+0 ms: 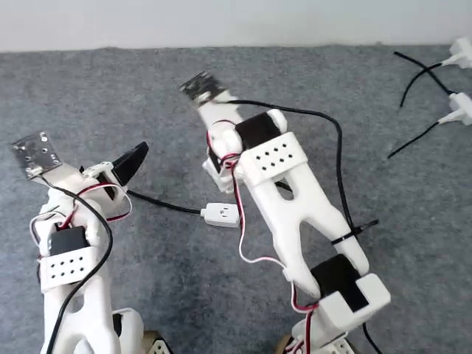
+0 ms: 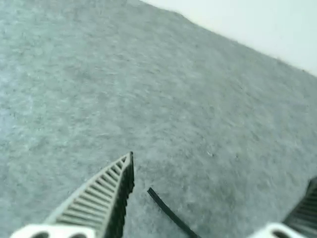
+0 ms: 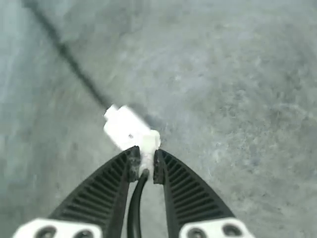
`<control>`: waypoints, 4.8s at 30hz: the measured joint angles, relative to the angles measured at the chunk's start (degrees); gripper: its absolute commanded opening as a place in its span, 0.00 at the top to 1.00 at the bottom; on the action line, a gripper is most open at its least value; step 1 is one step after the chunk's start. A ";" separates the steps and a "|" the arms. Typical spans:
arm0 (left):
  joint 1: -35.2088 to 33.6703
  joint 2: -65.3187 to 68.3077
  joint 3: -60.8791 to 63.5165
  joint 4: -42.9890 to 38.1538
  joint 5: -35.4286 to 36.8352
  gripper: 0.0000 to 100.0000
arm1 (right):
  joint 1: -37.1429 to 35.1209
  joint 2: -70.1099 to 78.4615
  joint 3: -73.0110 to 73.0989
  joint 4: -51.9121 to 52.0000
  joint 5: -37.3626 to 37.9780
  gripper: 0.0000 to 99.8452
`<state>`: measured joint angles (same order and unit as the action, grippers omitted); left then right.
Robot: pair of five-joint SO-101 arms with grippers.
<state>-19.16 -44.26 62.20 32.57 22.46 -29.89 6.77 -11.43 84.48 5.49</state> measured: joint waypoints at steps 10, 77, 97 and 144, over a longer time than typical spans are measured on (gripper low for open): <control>-0.44 0.00 -0.09 -0.09 0.88 0.50 | -0.09 2.11 0.26 -2.11 -6.24 0.99; -0.44 0.00 -0.09 -0.09 0.88 0.50 | -5.01 2.20 7.65 0.53 -32.53 0.99; -0.44 0.00 -0.09 -0.09 0.88 0.50 | -0.44 7.82 5.45 1.67 -30.24 0.99; -0.44 0.00 -0.09 -0.88 0.88 0.50 | -0.35 8.35 4.22 0.53 -29.89 0.99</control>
<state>-19.60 -44.26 62.11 31.69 23.34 -30.24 15.12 -7.21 85.01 -24.40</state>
